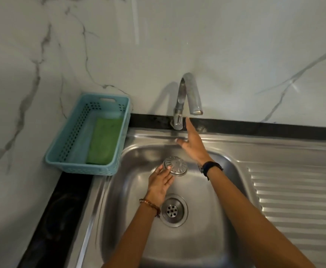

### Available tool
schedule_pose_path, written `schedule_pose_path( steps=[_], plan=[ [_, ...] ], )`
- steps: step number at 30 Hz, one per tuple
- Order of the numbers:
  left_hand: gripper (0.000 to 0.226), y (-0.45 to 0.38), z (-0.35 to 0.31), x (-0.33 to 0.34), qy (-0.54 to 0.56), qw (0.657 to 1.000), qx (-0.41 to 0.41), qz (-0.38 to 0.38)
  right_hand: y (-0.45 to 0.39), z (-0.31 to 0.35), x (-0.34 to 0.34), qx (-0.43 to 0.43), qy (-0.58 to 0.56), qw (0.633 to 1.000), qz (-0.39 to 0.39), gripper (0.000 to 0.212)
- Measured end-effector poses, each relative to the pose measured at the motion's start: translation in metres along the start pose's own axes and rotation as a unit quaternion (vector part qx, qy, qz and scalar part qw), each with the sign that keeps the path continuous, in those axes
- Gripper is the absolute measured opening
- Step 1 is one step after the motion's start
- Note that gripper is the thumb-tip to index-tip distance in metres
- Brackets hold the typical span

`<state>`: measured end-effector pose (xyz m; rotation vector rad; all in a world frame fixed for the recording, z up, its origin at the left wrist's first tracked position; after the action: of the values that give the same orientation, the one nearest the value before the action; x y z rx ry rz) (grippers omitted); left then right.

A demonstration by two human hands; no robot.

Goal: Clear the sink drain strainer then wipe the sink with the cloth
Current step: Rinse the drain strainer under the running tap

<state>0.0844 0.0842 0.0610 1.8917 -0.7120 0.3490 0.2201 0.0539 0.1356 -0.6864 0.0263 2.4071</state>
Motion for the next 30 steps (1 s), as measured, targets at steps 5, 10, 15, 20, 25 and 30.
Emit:
schedule_pose_path(
  steps=[5,10,15,20,25,30],
  plan=[
    [0.029,-0.004,-0.029,0.006,-0.025,0.999,0.007,0.034,-0.015,-0.003,0.011,-0.025,0.077,0.996,0.026,0.078],
    [0.021,-0.006,-0.046,0.024,-0.068,0.997,0.007,0.044,-0.017,0.001,-0.003,-0.095,0.241,0.961,0.092,0.085],
    [0.02,-0.008,-0.044,0.029,-0.066,0.997,0.002,0.031,-0.023,0.008,-0.017,-0.132,0.303,0.933,0.142,0.084],
    [0.017,-0.014,-0.035,0.014,-0.07,0.997,-0.024,-0.003,0.014,-0.008,-0.004,0.018,0.137,0.99,-0.005,0.057],
    [0.014,-0.016,-0.02,-0.004,-0.08,0.995,-0.059,-0.029,0.051,-0.028,0.015,0.19,-0.035,0.981,-0.028,0.023],
    [0.026,-0.013,-0.007,-0.016,-0.09,0.99,-0.109,-0.017,0.061,-0.018,0.013,0.177,-0.118,0.977,-0.015,0.015]
  ],
)
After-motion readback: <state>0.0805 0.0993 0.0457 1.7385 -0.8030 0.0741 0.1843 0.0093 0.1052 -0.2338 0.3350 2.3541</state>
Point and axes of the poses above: each hand's wrist, its own y-axis away from the middle knuckle, its own x-axis out of the palm, z = x × y, the point moved 2 cm from there along -y, towards the middle knuckle, and after that the axes turned 12 degrees about -x, right-handed, at the moved point
